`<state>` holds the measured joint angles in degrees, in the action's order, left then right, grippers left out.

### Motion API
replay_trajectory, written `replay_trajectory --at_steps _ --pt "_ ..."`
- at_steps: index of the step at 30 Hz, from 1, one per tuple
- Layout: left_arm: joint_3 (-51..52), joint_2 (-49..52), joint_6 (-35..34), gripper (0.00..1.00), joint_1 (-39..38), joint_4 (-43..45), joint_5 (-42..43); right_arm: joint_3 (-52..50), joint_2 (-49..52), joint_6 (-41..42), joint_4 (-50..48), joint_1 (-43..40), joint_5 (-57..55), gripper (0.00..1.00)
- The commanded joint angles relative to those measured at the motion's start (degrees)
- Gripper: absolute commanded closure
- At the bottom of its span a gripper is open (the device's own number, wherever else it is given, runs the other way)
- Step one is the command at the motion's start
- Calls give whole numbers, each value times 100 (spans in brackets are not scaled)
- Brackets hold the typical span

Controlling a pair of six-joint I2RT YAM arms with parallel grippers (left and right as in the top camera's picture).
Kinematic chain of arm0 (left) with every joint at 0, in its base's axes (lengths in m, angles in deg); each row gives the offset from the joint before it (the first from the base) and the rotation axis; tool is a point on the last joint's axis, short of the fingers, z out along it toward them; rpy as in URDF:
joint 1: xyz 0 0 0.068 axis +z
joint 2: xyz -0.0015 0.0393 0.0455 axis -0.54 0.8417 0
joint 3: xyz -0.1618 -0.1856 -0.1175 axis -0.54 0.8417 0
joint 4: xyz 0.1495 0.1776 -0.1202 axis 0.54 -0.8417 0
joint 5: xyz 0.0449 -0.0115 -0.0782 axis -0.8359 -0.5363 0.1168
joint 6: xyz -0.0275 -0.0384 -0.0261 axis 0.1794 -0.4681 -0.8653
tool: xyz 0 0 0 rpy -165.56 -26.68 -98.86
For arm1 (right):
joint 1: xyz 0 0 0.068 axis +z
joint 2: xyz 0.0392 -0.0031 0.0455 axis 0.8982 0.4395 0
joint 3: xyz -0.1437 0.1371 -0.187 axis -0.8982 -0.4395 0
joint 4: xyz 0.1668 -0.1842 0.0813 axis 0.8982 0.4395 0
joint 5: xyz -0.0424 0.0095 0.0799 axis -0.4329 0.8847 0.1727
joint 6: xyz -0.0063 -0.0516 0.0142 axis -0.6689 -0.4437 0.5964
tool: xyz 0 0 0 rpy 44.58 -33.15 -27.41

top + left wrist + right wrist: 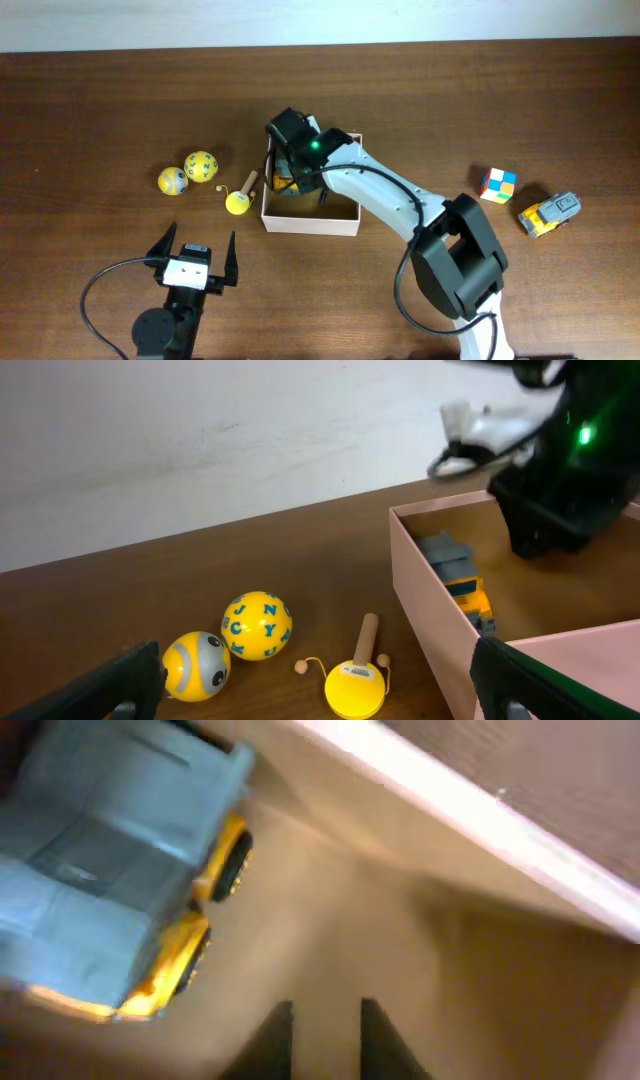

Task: Pack container
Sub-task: 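Raise the right gripper out of the box and move right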

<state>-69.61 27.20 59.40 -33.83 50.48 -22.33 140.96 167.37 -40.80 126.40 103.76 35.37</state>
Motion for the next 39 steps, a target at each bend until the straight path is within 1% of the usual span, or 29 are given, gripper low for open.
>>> replay_trajectory --at_steps 1,3,6,9,12,16,22,26,30,32,34,39 --pt "44 -48 72 1 20 9 -22 597 -584 -61 363 20 -129 63" --pt "44 -48 72 1 20 9 -22 892 -741 -59 710 15 -131 53" --pt "44 -48 72 1 20 9 -22 1421 -984 -9 1290 15 -136 34" --pt "44 -48 72 1 20 9 -22 1893 -1196 267 1869 -52 -138 21" --pt "44 -48 72 1 20 9 -22 2291 -1408 688 2542 -295 -140 20" --pt "44 -48 72 1 20 9 -22 2393 -1733 1176 3261 -922 -199 20" --pt "44 -48 72 1 20 9 -22 2393 -2022 1211 4166 -2234 -195 20" --pt "44 -48 72 1 20 9 -22 2391 -2065 1338 4557 -3038 -105 20" --pt "44 -48 72 1 20 9 -22 2247 -2070 1589 4594 -3807 223 20" --pt "44 -48 72 1 20 9 -22 2133 -2070 1937 4594 -4142 328 20" --pt "44 -48 72 1 20 9 -22 1996 -2070 2256 4548 -4413 389 22" --pt "44 -48 72 1 20 9 -22 1427 -2070 2793 4308 -4918 385 22"
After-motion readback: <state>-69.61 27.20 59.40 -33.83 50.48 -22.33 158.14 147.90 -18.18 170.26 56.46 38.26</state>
